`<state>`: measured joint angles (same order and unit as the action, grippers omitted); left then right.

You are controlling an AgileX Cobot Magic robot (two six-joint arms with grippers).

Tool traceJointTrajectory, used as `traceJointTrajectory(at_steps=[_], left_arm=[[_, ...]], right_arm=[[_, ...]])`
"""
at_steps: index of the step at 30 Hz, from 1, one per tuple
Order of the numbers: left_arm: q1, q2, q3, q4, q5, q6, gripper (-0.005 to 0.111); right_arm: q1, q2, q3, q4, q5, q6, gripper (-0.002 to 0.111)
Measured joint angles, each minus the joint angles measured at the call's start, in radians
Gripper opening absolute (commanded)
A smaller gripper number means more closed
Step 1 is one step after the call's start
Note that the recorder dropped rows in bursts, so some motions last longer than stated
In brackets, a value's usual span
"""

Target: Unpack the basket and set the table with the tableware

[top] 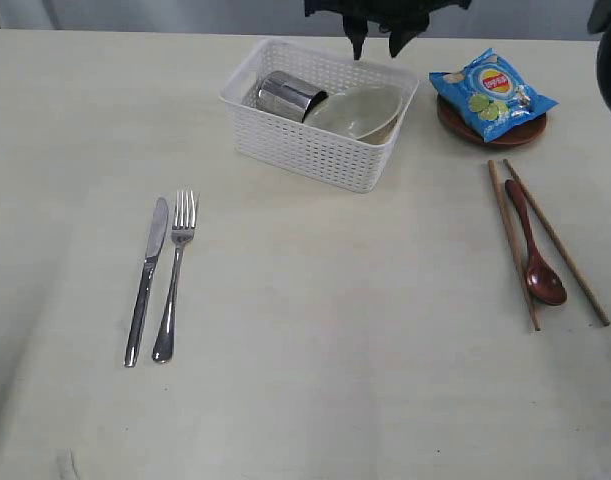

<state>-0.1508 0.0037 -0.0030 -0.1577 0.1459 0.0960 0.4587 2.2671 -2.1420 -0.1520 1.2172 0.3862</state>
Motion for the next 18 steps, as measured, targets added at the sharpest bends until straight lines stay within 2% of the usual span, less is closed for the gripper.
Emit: traceJointTrajectory(at_steps=[6,18], left_arm=[[0.0,0.0,0.0,0.0,0.0,0.0,0.0],[0.0,0.0,0.0,0.0,0.0,0.0,0.0]], right_arm=[[-0.008,-0.05,0.141,-0.006,0.004,0.005,0.044],[-0.009,-0.037,0.155,0.0,0.004,-0.018,0.044]])
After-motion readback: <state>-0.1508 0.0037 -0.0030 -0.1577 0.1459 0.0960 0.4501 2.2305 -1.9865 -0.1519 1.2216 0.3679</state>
